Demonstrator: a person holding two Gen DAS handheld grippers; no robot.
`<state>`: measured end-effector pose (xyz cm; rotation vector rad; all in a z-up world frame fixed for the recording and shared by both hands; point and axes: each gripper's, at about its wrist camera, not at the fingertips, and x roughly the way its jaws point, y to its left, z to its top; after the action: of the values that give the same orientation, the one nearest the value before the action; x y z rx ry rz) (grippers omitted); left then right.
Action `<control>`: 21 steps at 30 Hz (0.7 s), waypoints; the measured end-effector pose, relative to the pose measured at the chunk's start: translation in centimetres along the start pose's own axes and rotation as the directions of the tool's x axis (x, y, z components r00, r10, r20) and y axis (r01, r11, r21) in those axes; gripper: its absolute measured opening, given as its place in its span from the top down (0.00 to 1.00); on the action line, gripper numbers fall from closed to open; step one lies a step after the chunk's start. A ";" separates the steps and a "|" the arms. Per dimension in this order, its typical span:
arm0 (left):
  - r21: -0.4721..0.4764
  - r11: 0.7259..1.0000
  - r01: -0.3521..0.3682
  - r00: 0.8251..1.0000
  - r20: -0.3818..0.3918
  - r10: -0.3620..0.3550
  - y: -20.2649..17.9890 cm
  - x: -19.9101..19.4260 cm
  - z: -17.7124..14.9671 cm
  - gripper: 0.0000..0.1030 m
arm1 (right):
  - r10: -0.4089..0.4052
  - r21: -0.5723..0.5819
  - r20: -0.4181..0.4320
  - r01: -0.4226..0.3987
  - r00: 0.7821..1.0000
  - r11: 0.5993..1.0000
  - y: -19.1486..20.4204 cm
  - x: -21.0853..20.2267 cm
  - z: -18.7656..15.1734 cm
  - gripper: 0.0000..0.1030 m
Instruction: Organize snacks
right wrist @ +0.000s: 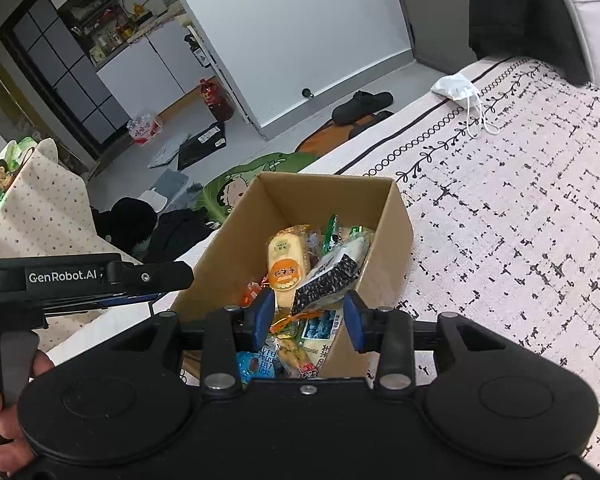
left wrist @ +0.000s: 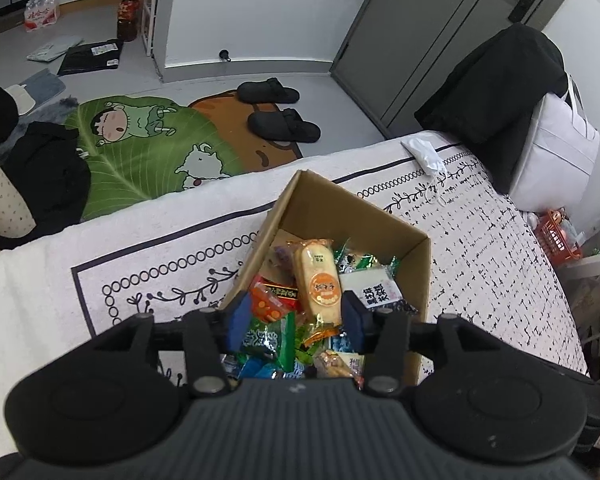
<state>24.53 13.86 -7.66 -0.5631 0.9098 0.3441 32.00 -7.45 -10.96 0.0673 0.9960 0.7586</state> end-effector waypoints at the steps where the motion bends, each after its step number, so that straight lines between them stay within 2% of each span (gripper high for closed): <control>1: -0.001 1.000 -0.001 1.000 0.002 0.001 0.0 -0.2 0.0 0.52 | 0.000 0.000 0.003 0.000 1.000 1.000 0.0 -0.2 0.0 0.62; 4: -0.001 1.000 0.002 1.000 0.006 -0.002 0.1 -0.9 -0.2 0.48 | -0.007 0.007 0.021 0.007 1.000 1.000 0.1 -1.0 -0.2 0.57; 9: 0.011 1.000 0.022 1.000 0.005 -0.022 -0.4 -2.1 -0.7 0.41 | -0.038 0.026 0.046 0.036 0.998 0.999 -0.1 -2.6 -0.7 0.56; 10: 0.010 1.000 0.027 1.000 0.005 -0.028 -0.5 -2.3 -0.9 0.40 | -0.046 0.030 0.055 0.045 0.997 0.999 -0.1 -3.1 -0.9 0.52; 12: 0.011 0.999 0.038 0.999 0.007 -0.038 -0.7 -3.0 -1.2 0.30 | -0.070 0.030 0.073 0.068 0.995 0.997 0.0 -3.9 -1.2 0.45; 21: 0.027 0.999 0.044 0.999 0.027 -0.045 -0.9 -6.3 -2.2 0.26 | -0.143 0.039 0.147 0.139 0.979 0.990 1.3 -7.7 -2.7 0.17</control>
<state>19.94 11.58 -3.33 -0.5523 0.8726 0.2985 26.80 -11.91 -6.31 0.0761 0.8589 0.6007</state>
